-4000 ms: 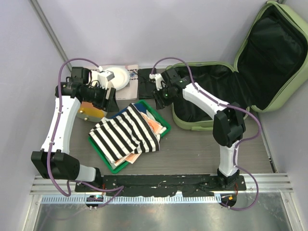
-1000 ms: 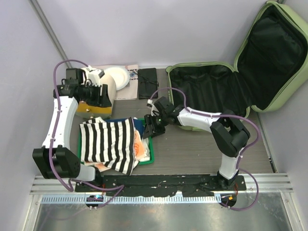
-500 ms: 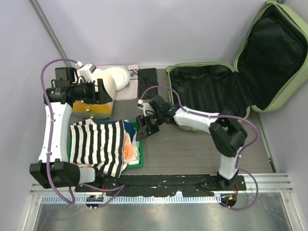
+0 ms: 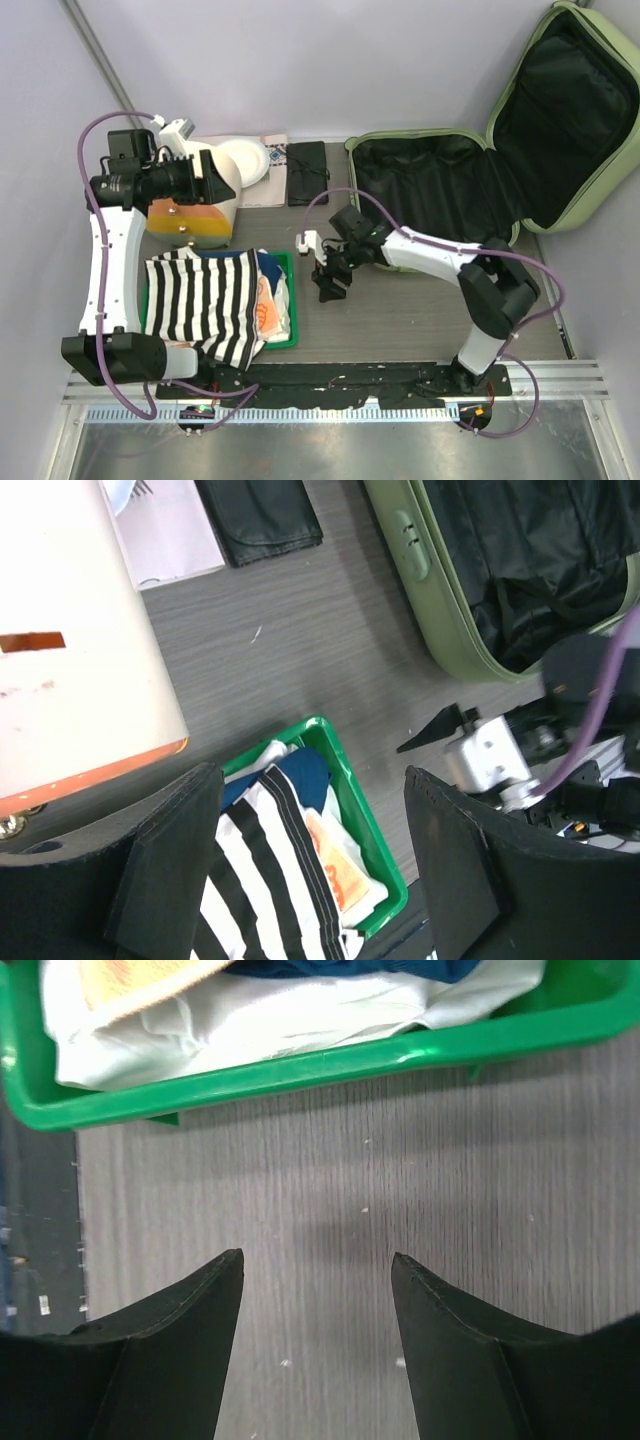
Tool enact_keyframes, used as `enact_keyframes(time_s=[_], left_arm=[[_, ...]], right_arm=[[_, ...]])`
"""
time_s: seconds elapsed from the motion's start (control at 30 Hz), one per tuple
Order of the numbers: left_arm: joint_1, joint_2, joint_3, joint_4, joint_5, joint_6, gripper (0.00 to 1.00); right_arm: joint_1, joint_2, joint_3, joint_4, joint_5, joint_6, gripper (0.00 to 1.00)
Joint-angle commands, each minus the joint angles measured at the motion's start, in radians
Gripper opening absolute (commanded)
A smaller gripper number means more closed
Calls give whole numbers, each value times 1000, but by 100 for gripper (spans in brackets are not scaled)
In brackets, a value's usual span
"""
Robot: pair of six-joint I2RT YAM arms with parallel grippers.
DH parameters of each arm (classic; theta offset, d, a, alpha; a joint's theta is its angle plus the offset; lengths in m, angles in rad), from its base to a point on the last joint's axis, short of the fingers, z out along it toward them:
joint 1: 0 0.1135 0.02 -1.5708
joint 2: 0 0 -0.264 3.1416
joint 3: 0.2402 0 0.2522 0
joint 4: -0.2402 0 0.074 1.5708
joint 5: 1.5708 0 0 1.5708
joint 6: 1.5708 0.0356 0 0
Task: Open, take out, and arrange the luggage
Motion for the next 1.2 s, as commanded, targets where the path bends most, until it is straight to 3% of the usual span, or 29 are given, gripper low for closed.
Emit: enact_keyframes(time_s=[0.0, 0.2, 0.23, 0.47, 0.87, 1.03, 1.17], left_arm=[[12, 12, 66, 44, 20, -33, 78], [14, 21, 102, 62, 0, -74, 93], [15, 24, 106, 62, 0, -73, 100], [14, 20, 97, 85, -3, -93, 100], [14, -28, 40, 84, -13, -83, 100], [14, -25, 39, 87, -37, -120, 100], [9, 7, 68, 79, -34, -102, 100]], right_arm=[[79, 67, 26, 150, 64, -102, 66], [185, 154, 110, 201, 108, -15, 65], [198, 162, 115, 213, 108, -1, 65], [268, 257, 220, 362, 124, 169, 65], [314, 453, 481, 403, 79, 235, 69], [315, 423, 474, 382, 84, 245, 69], [298, 273, 371, 330, 134, 211, 71]])
